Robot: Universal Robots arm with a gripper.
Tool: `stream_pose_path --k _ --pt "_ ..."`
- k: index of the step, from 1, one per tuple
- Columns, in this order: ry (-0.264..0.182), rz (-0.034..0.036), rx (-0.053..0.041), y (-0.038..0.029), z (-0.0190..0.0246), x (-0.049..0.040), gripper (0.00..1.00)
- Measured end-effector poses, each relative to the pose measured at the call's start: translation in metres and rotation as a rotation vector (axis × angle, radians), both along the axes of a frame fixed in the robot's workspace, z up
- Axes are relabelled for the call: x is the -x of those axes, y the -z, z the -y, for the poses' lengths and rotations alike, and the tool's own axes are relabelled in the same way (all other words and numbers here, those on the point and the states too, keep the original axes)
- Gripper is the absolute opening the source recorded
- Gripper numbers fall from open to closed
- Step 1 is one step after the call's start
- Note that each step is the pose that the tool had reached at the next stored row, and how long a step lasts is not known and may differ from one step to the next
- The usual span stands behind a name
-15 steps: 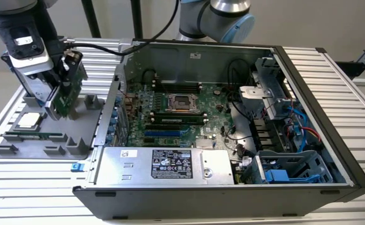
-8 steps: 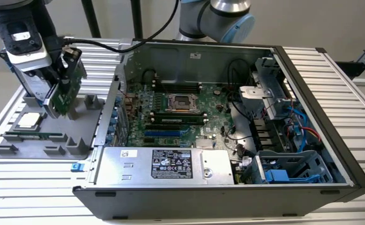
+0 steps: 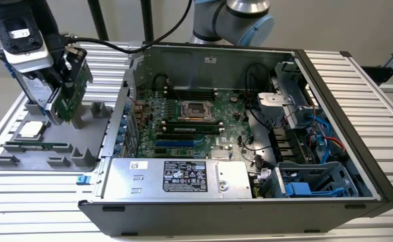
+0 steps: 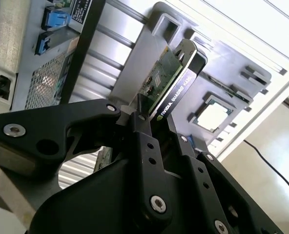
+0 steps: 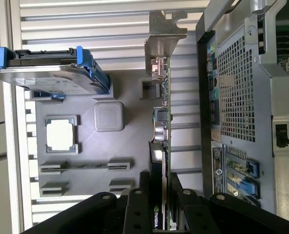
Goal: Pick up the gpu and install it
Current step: 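Pick up the gpu and move the gpu toward the slot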
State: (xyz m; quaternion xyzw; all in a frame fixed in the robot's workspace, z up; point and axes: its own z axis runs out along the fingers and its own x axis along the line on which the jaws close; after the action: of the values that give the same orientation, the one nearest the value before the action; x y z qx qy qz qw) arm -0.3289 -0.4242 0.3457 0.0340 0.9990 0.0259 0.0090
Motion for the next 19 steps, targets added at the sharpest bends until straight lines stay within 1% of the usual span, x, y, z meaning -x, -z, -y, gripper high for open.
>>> stream_pose_path --k 8,19 --pt "0.0 0.0001 -0.0001 -0.0065 0.0 0.0 0.0" --pt "0.0 0.0 0.0 -0.0135 0.0 0.0 0.0"
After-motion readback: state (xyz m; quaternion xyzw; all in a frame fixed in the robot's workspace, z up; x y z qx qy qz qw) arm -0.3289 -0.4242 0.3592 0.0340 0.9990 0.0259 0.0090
